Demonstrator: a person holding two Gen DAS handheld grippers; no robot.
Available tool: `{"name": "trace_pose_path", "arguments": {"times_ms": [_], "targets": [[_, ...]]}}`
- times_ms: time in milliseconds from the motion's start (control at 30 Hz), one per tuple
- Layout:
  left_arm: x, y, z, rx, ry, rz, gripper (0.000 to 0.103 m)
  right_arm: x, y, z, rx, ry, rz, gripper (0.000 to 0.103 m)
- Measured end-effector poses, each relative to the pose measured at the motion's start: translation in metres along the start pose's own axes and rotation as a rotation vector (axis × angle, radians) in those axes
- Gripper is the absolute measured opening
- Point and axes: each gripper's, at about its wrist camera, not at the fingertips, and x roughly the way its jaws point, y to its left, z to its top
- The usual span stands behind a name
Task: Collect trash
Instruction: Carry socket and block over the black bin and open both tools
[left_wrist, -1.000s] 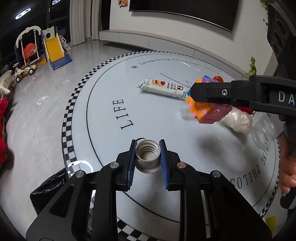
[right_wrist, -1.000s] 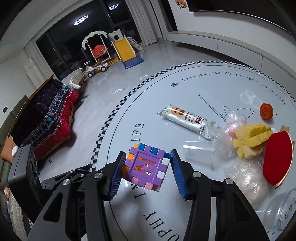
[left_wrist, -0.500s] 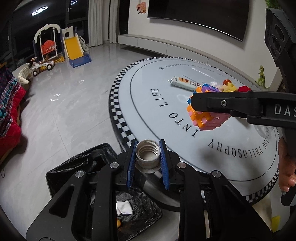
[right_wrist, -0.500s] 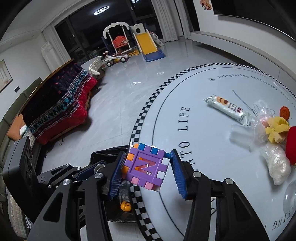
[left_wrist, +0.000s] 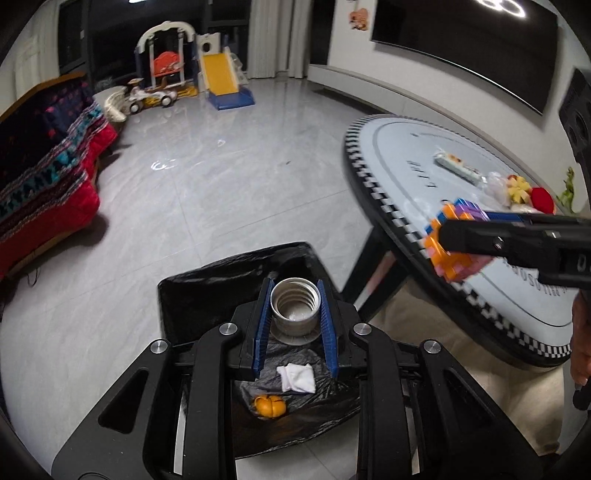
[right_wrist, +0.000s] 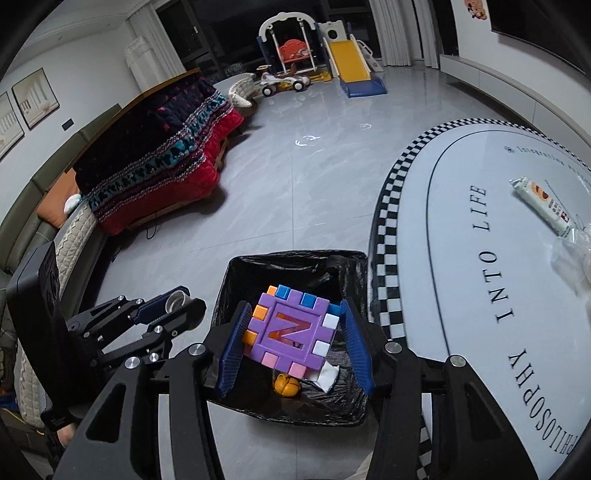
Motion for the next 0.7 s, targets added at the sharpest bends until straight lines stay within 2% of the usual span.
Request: {"name": "trace_pose_path", "arguments": {"times_ms": [133,167,200,233,267,400,700], "targets": [[0.002,0.027,-0.008,-0.054,0.010,0.033,0.024,0.023,0.019,-0.011,-0.027,0.063,0.030,0.051],[0.004,0.034,-0.011,-0.072,0.017,0.037,0.025,0.033,0.024,-0.013,-0.042,0.092,0.036,0.055],[0.006,0.041,-0.012,-0.085,0.024,0.031,0.036,0.038,0.027,-0.015,-0.046,0.103,0.025,0.060],[0.006,0.049,-0.015,-0.105,0.034,0.056,0.056,0.042,0.029,-0.017,-0.048,0.106,0.008,0.069],[0.008,0.055,-0.017,-0.126,0.044,0.093,0.095,0.043,0.030,-0.018,-0.050,0.101,0.004,0.069],[0.012,0.065,-0.022,-0.139,0.037,0.131,0.097,0.041,0.027,-0.019,-0.042,0.091,0.013,0.069],[0.015,0.058,-0.022,-0.123,0.048,0.123,0.097,0.026,0.016,-0.015,-0.022,0.059,0.020,0.069]]}}
